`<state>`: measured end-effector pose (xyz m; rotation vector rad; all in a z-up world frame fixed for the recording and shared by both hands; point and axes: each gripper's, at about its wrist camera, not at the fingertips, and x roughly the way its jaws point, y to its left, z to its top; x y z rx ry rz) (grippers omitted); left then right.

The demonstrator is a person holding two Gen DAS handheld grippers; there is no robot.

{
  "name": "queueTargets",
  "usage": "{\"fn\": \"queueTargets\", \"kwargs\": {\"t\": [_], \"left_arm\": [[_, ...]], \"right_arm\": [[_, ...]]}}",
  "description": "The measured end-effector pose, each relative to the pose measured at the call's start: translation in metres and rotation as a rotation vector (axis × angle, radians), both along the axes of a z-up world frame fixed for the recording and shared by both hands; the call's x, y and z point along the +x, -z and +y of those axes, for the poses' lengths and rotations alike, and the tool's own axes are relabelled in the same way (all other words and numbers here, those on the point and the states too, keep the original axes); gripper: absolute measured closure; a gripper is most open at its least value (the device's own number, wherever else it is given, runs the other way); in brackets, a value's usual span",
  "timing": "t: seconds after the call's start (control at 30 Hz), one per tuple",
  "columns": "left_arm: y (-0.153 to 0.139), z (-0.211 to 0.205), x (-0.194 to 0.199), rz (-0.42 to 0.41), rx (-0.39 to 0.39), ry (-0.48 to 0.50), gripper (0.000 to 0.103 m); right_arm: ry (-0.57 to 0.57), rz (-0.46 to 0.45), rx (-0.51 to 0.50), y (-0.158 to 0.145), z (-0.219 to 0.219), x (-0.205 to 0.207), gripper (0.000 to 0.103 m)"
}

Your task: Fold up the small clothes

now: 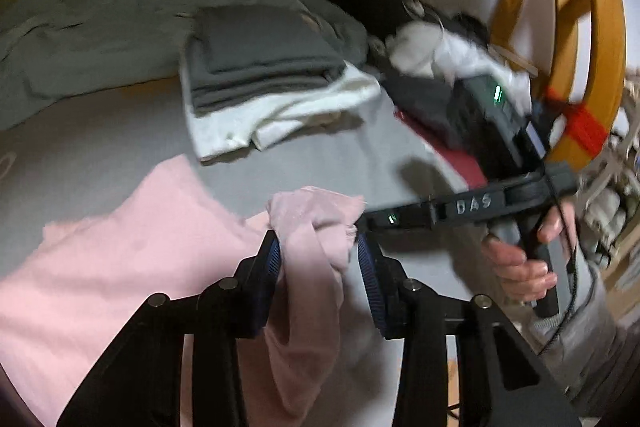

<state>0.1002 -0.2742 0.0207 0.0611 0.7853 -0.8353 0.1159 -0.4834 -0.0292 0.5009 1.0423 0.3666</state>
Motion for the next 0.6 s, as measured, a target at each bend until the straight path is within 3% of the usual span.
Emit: {"fn": "queueTargets", "kwargs": {"t": [0.07,0.1,0.13,0.2,0.23,0.33,0.4,0.43,0.47,0.53,0.6], "left_arm": [[0.002,-0.009,0.001,-0.008,0.044,0.019,0.067],[0.000,-0.010,0.000,-0.014,0.038,0.032,0.076],[-0.003,-0.011,-0.002,-0.008,0.007,0.067,0.099],[-0.014,-0.009,-0.008,0.013,-0.083,0.139,0.098],[-0.021,-0.008,-0.012,0.006,-0.118,0.155,0.098],[-0.032,-0.008,-0.015,0.002,-0.157,0.174,0.098],[-0.032,-0.008,-0.011,0.021,-0.175,0.176,0.097],[-0.031,-0.009,-0.007,0.030,-0.173,0.167,0.084],[-0.029,-0.009,-0.002,0.043,-0.165,0.148,0.066],[-0.024,-0.009,0.006,0.038,-0.145,0.094,0.061],[-0.018,-0.006,0.012,0.035,-0.114,0.043,0.060]], "right_arm": [[0.013,-0.033,0.010,-0.003,0.000,0.003,0.069],[0.024,-0.037,0.018,-0.002,-0.002,0.005,0.069],[0.035,-0.035,0.012,-0.001,-0.003,0.005,0.070],[0.077,-0.039,-0.050,0.000,-0.005,0.003,0.103],[0.108,-0.074,-0.054,-0.004,-0.008,-0.002,0.103],[0.183,-0.284,0.063,-0.035,-0.032,-0.032,0.103],[0.242,-0.332,0.067,-0.047,-0.045,-0.047,0.103],[0.252,-0.320,0.082,-0.045,-0.048,-0.049,0.103],[0.260,-0.297,0.096,-0.041,-0.050,-0.050,0.103],[0.265,-0.209,0.006,-0.032,-0.044,-0.043,0.103],[0.303,-0.115,-0.150,-0.019,-0.039,-0.035,0.103]]}}
